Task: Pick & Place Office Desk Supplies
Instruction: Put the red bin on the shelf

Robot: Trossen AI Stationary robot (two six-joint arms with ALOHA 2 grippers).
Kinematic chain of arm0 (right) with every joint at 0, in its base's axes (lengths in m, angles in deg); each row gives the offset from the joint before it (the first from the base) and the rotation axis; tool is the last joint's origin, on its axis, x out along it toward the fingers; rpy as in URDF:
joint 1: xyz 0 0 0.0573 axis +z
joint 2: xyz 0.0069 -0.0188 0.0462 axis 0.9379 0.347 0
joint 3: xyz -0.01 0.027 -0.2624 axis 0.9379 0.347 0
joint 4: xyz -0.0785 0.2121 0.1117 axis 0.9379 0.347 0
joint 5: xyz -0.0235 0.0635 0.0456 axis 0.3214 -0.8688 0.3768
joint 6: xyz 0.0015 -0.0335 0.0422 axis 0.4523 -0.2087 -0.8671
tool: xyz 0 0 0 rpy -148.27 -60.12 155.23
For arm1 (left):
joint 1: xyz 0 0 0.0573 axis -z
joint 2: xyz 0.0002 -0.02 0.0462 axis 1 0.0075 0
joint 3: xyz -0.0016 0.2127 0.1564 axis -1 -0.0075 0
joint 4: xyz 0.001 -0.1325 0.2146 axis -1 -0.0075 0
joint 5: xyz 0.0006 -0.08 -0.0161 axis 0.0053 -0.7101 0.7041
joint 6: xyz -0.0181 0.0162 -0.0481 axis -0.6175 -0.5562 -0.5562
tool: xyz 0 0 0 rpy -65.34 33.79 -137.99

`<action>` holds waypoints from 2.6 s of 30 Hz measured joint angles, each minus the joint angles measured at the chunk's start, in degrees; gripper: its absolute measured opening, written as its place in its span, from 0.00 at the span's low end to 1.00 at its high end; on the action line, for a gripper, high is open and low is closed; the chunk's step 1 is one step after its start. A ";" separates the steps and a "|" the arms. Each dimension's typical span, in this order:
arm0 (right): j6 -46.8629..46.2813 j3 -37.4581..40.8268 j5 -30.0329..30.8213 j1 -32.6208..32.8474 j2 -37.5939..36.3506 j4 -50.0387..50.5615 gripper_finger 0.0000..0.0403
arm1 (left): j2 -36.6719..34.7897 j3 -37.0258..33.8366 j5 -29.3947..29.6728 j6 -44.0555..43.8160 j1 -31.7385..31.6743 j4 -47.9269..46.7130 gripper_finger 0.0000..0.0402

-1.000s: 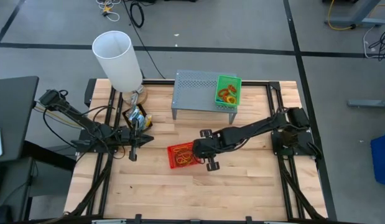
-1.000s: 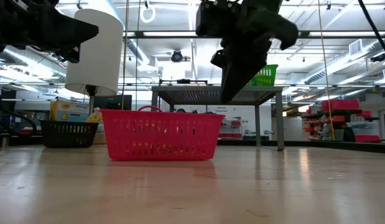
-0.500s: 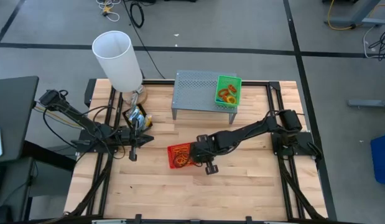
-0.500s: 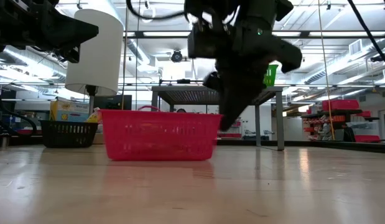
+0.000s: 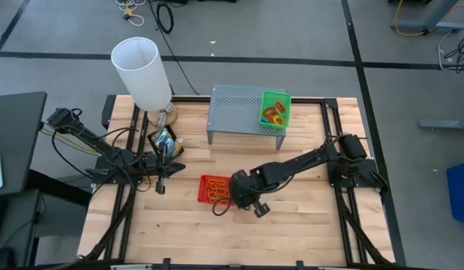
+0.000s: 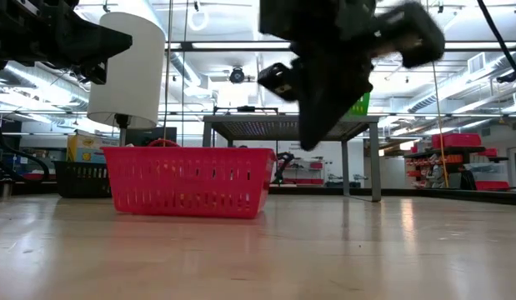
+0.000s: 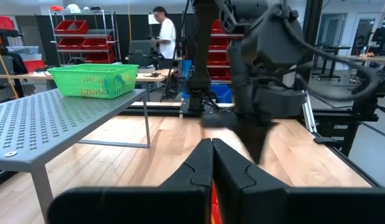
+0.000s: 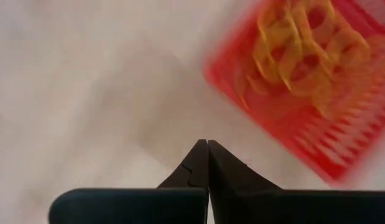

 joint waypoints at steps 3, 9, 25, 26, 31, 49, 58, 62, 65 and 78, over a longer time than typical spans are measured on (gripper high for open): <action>9.18 -3.01 8.72 0.94 -0.06 7.58 0.01 | -0.01 0.00 0.00 -0.04 0.00 -0.01 0.01; 17.94 -6.02 20.24 1.37 -0.11 8.96 0.14 | 0.00 0.00 -0.02 -0.13 0.02 -0.66 0.01; 32.24 -6.27 19.51 -0.16 5.54 6.74 0.49 | -0.02 0.00 0.84 -0.13 0.00 -1.03 0.01; 33.21 -6.27 19.49 -0.16 5.72 6.10 0.48 | -0.02 0.00 0.86 -0.13 0.00 -1.03 0.01; 36.99 -6.27 19.49 -0.18 5.90 3.03 0.43 | -0.02 0.00 0.90 -0.15 0.00 -1.35 0.01; 40.26 -6.19 17.96 0.12 8.63 -0.15 0.19 | 0.00 0.00 0.88 -0.45 0.02 -1.93 0.01; 37.52 -6.19 20.92 2.74 8.59 0.67 0.02 | -0.02 0.00 0.87 -0.86 0.02 -2.12 0.01; 31.34 -6.19 25.34 4.19 8.59 0.61 0.02 | -0.02 0.00 0.87 -1.17 0.02 -2.10 0.01; 25.98 -6.19 28.88 5.17 8.57 0.79 0.02 | -0.02 0.00 0.87 -1.41 0.02 -2.10 0.01; 2.96 -14.14 35.08 8.63 8.13 21.27 0.02 | -0.01 0.00 0.87 -2.08 0.02 -2.08 0.01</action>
